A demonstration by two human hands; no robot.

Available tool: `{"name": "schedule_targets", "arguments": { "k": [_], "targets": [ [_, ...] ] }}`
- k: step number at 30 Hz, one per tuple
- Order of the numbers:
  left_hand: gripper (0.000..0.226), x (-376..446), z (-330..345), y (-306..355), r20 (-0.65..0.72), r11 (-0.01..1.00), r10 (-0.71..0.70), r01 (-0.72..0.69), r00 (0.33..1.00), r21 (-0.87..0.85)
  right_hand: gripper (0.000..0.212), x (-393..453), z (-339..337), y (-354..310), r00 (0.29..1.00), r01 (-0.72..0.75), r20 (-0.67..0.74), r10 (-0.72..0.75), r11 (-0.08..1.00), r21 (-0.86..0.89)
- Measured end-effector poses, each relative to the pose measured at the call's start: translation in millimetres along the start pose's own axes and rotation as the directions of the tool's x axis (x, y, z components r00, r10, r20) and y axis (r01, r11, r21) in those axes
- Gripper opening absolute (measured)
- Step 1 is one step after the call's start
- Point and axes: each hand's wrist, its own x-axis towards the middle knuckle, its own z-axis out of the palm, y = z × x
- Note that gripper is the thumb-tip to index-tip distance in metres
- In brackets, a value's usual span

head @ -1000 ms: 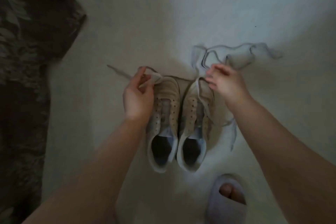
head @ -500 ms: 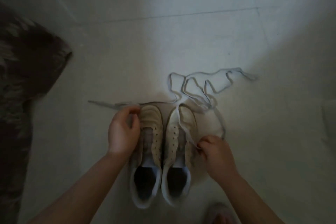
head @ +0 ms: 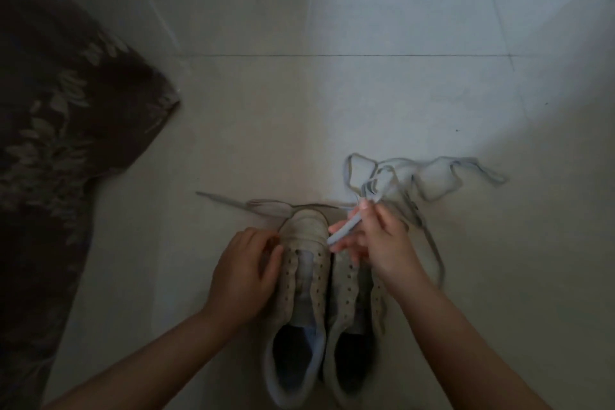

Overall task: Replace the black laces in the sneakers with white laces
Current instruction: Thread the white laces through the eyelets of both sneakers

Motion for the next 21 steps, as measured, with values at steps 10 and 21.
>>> {"name": "schedule_targets", "arguments": {
  "k": [10,21],
  "targets": [
    [0.041,-23,18,41,-0.033,0.996,-0.049,0.051,0.998,0.067,0.020,8,-6,25,0.981,0.138,0.162,-0.104,0.966,-0.217],
    [0.014,13,23,42,-0.171,0.982,-0.181,0.168,0.969,-0.090,0.027,19,-8,11,0.983,0.174,0.080,-0.167,0.981,-0.091]
  ]
}}
